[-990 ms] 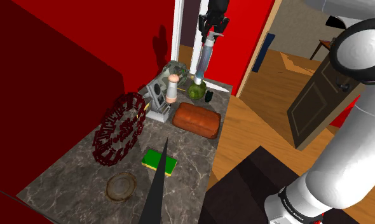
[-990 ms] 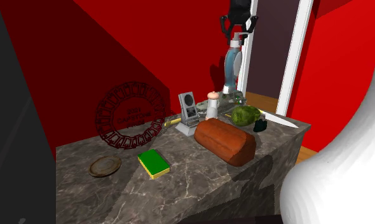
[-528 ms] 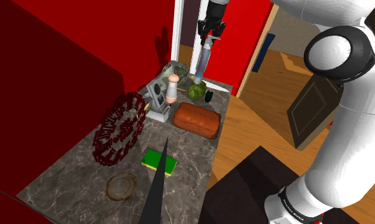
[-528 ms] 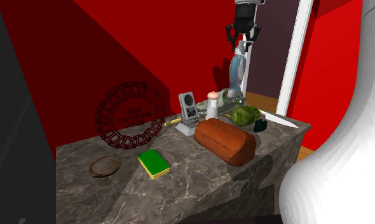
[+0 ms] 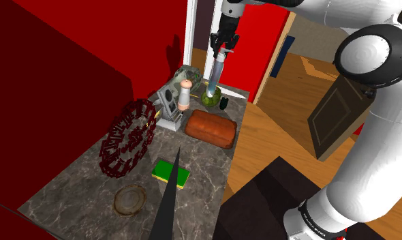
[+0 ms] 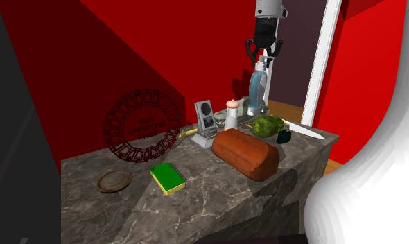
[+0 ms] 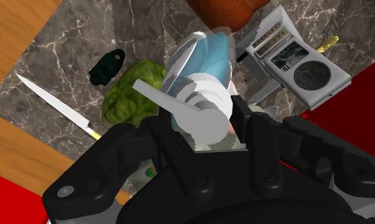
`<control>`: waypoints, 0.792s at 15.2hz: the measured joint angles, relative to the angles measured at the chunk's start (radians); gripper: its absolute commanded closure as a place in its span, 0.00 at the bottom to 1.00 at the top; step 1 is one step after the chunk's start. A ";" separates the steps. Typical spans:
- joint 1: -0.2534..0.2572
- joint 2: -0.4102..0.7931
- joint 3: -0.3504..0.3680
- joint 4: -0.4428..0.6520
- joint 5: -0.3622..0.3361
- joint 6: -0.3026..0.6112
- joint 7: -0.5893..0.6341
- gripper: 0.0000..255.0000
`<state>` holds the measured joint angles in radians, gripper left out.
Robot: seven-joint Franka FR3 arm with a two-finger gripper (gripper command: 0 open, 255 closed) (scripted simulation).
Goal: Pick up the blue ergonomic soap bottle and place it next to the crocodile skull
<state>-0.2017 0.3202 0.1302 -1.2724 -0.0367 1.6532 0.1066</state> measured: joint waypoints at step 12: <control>-0.007 -0.022 -0.002 -0.193 0.003 0.172 -0.002 1.00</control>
<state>-0.2088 0.2986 0.1283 -1.4657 -0.0340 1.8251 0.1041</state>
